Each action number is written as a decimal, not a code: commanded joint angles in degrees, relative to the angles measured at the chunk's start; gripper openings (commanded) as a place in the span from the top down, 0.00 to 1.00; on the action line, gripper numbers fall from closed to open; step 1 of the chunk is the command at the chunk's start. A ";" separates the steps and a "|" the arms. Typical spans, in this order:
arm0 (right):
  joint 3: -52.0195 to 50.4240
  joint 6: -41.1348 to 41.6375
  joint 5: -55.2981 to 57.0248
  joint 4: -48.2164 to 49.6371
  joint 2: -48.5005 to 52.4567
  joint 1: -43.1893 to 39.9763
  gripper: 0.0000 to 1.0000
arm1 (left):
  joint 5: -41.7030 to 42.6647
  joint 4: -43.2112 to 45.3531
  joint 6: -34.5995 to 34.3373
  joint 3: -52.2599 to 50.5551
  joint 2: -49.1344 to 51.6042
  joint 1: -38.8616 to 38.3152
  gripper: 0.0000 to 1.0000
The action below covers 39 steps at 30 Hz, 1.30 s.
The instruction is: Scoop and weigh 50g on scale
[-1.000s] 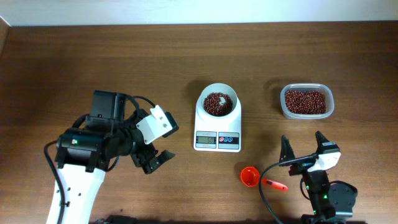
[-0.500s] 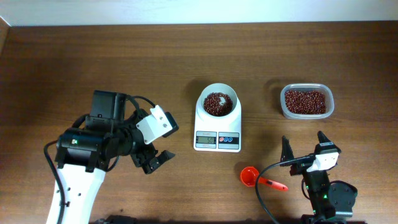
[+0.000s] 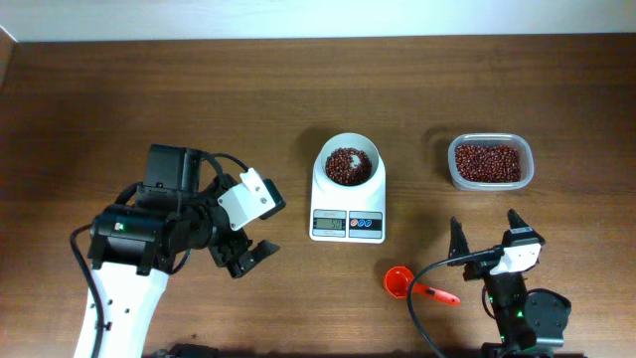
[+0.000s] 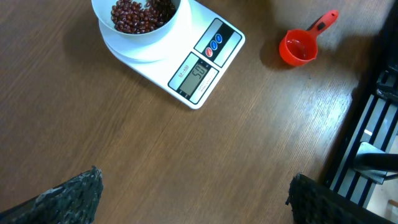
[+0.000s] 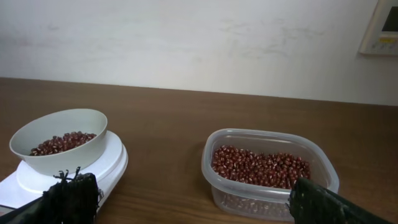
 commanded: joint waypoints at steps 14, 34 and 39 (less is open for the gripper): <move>-0.42 -0.17 0.68 -0.33 -0.70 -0.37 0.01 | 1.03 -0.11 0.94 0.98 -0.50 0.28 0.01; -0.42 -0.17 0.68 -0.33 -0.70 -0.37 0.01 | 8.02 -0.26 0.87 -4.26 -18.38 0.28 0.01; -0.42 -0.17 0.68 -0.33 -0.70 -0.37 0.01 | 9.25 4.42 -9.57 -14.82 -34.84 1.11 0.01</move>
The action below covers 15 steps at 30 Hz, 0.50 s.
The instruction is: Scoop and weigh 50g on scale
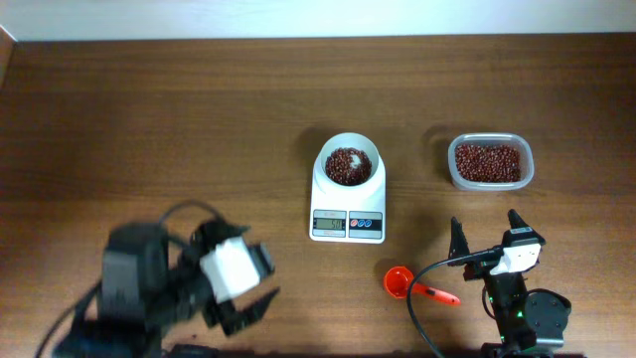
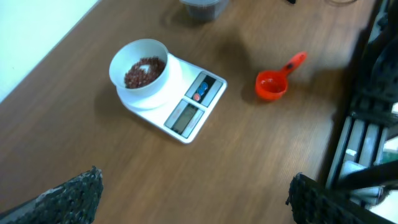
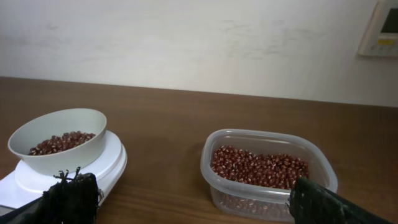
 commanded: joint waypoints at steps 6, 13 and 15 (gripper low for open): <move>-0.42 0.02 0.48 -0.24 -0.59 -0.31 0.01 | 2.54 12.33 -17.40 -20.06 -25.83 2.97 0.01; -0.42 0.02 0.48 -0.24 -0.59 -0.31 0.01 | -1.07 22.62 -27.63 -31.06 -35.60 2.97 0.01; -0.42 0.02 0.48 -0.24 -0.59 -0.31 0.01 | -1.05 26.71 -27.65 -34.71 -37.20 2.97 0.01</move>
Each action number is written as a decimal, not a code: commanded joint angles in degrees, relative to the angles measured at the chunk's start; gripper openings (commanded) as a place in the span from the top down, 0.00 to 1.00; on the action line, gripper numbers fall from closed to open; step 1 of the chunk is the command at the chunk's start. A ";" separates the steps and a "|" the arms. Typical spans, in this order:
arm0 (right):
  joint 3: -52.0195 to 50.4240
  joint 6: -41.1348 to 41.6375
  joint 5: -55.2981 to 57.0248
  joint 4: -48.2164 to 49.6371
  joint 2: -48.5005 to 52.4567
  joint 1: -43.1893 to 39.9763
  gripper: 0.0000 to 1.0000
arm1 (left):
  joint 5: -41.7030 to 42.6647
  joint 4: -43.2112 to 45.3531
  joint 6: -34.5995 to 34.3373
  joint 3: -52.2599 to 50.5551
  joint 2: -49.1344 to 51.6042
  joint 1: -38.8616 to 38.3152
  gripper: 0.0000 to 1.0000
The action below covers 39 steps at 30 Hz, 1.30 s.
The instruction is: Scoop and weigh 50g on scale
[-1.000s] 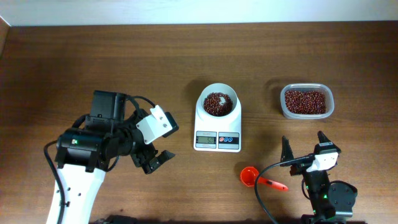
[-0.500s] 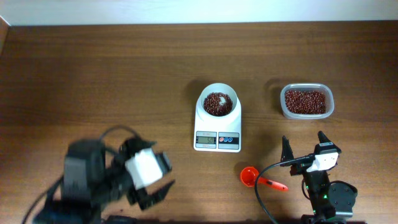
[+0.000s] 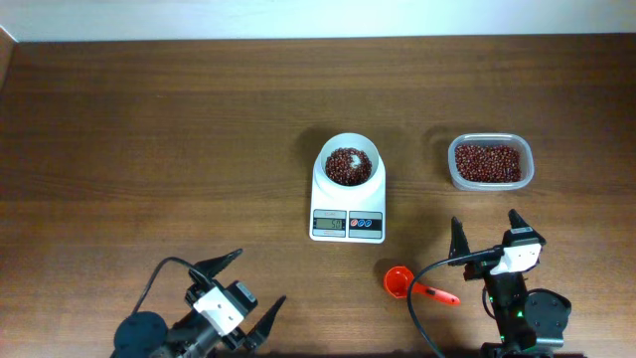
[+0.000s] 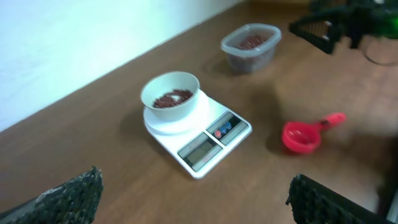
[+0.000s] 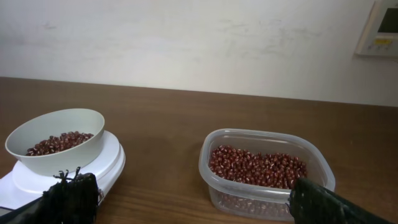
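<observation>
A white scale (image 3: 347,211) stands mid-table with a white bowl (image 3: 349,164) of red beans on it. To its right is a clear tub (image 3: 490,162) of red beans. The red scoop (image 3: 399,281) lies empty on the table in front of the scale, handle pointing right. My left gripper (image 3: 254,280) is at the front-left edge, open and empty, well apart from the scale (image 4: 205,134) and scoop (image 4: 301,135). My right gripper (image 3: 484,229) is open and empty at the front right, facing the tub (image 5: 264,171) and bowl (image 5: 56,140). The scale's display is too blurred to read.
The brown wooden table (image 3: 149,119) runs wide to the left and back. A black cable (image 3: 427,273) loops from the right arm's base beside the scoop handle. A white wall (image 5: 186,43) stands behind the table's far edge.
My left arm has drawn back from in front of the scale's left to the table's front-left edge, and its camera now looks across the table at a lower angle. The right arm, scoop and bowl are unchanged.
My left gripper first stood open just left of the scale, looking down on it. Then it was nearer the front edge, blurred in motion. Now it sits at the front-left edge. The scoop lay on the table and the right gripper stayed open throughout.
</observation>
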 commanded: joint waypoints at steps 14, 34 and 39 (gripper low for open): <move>-0.42 0.02 0.28 -0.22 -0.61 -0.26 0.02 | -11.50 28.50 -11.85 -20.24 -4.42 0.28 0.01; -0.42 0.02 0.28 -0.22 -0.61 -0.26 0.01 | -22.95 43.06 -11.54 -30.10 -4.42 0.28 0.01; -0.42 0.02 0.28 -0.22 -0.61 -0.26 0.01 | -23.61 42.60 -5.01 -30.10 -4.42 0.28 0.01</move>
